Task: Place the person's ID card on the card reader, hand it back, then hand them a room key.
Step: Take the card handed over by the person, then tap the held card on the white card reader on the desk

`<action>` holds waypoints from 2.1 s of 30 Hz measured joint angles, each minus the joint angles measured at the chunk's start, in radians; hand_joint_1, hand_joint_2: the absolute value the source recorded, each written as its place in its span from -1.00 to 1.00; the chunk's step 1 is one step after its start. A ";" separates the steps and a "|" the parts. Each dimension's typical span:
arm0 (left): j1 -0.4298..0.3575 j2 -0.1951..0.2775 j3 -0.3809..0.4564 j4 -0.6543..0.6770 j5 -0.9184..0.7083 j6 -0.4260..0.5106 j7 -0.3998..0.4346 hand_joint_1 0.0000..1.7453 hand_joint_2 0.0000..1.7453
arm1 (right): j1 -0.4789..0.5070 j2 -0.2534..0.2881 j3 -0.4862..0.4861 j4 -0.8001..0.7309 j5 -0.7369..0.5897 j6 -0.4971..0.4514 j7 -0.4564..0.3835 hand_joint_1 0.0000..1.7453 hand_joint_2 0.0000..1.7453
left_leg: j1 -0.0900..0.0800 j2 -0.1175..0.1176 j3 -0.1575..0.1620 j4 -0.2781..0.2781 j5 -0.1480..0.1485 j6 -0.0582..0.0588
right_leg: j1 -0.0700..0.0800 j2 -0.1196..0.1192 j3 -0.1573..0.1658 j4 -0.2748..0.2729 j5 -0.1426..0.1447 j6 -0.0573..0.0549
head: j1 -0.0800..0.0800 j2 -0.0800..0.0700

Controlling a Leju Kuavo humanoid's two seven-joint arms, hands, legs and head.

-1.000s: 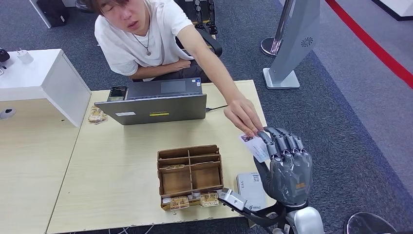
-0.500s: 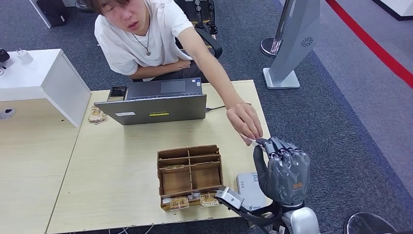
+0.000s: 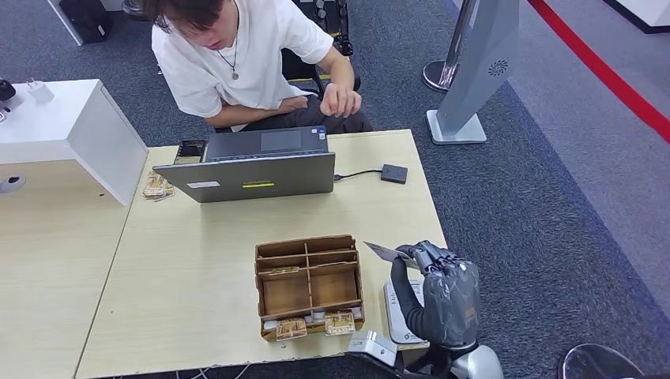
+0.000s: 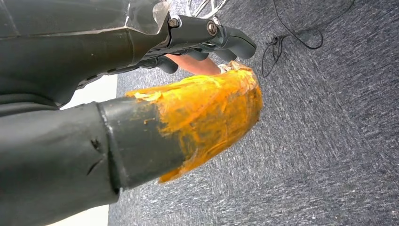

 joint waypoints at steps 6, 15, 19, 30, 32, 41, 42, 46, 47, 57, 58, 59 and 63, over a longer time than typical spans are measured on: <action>0.000 0.000 0.000 0.000 0.006 0.002 0.008 -1.00 -1.00 | 0.025 0.000 -0.008 0.076 -0.152 0.000 0.024 1.00 1.00 | 0.000 0.000 0.000 0.000 0.000 0.000 | 0.000 0.000 0.000 0.000 0.000 0.000 | 0.000 0.000; 0.000 0.002 0.002 0.000 0.008 0.010 0.021 -1.00 -1.00 | 0.031 -0.024 -0.004 0.193 -0.414 0.000 0.070 1.00 1.00 | 0.000 0.000 0.000 0.000 0.000 0.000 | 0.000 0.000 0.000 0.000 0.000 0.000 | 0.000 0.000; 0.001 0.005 0.002 0.000 0.008 0.012 0.028 -1.00 -1.00 | 0.030 -0.035 -0.004 0.238 -0.515 0.001 0.054 1.00 1.00 | 0.000 0.000 0.000 0.000 0.000 0.000 | 0.000 0.000 0.000 0.000 0.000 0.000 | 0.000 0.000; 0.001 0.010 0.002 0.000 0.011 0.014 0.032 -1.00 -1.00 | 0.028 -0.048 -0.023 0.299 -0.647 0.053 0.031 1.00 1.00 | 0.000 0.000 0.000 0.000 0.000 0.000 | 0.000 0.000 0.000 0.000 0.000 0.000 | 0.000 0.000; 0.001 0.011 0.003 0.000 0.011 0.015 0.032 -1.00 -1.00 | 0.028 -0.048 -0.031 0.307 -0.657 0.066 0.031 1.00 1.00 | 0.000 0.000 0.000 0.000 0.000 0.000 | 0.000 0.000 0.000 0.000 0.000 0.000 | 0.000 0.000; 0.001 0.010 0.010 0.000 0.011 0.018 0.032 -1.00 -1.00 | 0.026 -0.048 -0.081 0.357 -0.687 0.127 0.030 1.00 1.00 | 0.000 0.000 0.000 0.000 0.000 0.000 | 0.000 0.000 0.000 0.000 0.000 0.000 | 0.000 0.000; 0.001 0.010 0.010 0.000 0.011 0.019 0.031 -1.00 -1.00 | 0.025 -0.048 -0.087 0.364 -0.689 0.129 0.029 1.00 1.00 | 0.000 0.000 0.000 0.000 0.000 0.000 | 0.000 0.000 0.000 0.000 0.000 0.000 | 0.000 0.000; 0.001 0.010 0.012 0.000 0.011 0.019 0.030 -1.00 -1.00 | 0.023 -0.048 -0.107 0.387 -0.699 0.134 0.027 1.00 1.00 | 0.000 0.000 0.000 0.000 0.000 0.000 | 0.000 0.000 0.000 0.000 0.000 0.000 | 0.000 0.000; 0.001 0.010 0.013 0.000 0.010 0.019 0.030 -1.00 -1.00 | 0.022 -0.048 -0.111 0.392 -0.702 0.135 0.025 1.00 1.00 | 0.000 0.000 0.000 0.000 0.000 0.000 | 0.000 0.000 0.000 0.000 0.000 0.000 | 0.000 0.000; 0.001 0.010 0.019 0.000 0.010 0.021 0.030 -1.00 -1.00 | 0.018 -0.047 -0.160 0.430 -0.716 0.142 0.013 1.00 1.00 | 0.000 0.000 0.000 0.000 0.000 0.000 | 0.000 0.000 0.000 0.000 0.000 0.000 | 0.000 0.000; 0.001 0.010 0.019 0.000 0.010 0.022 0.030 -1.00 -1.00 | 0.017 -0.047 -0.166 0.433 -0.716 0.144 0.012 1.00 1.00 | 0.000 0.000 0.000 0.000 0.000 0.000 | 0.000 0.000 0.000 0.000 0.000 0.000 | 0.000 0.000; 0.001 0.010 0.019 0.000 0.010 0.022 0.030 -1.00 -1.00 | 0.017 -0.046 -0.172 0.437 -0.715 0.148 0.010 1.00 1.00 | 0.000 0.000 0.000 0.000 0.000 0.000 | 0.000 0.000 0.000 0.000 0.000 0.000 | 0.000 0.000; 0.002 0.010 0.019 0.000 0.010 0.026 0.030 -1.00 -1.00 | 0.014 -0.035 -0.204 0.456 -0.694 0.169 -0.002 1.00 1.00 | 0.000 0.000 0.000 0.000 0.000 0.000 | 0.000 0.000 0.000 0.000 0.000 0.000 | 0.000 0.000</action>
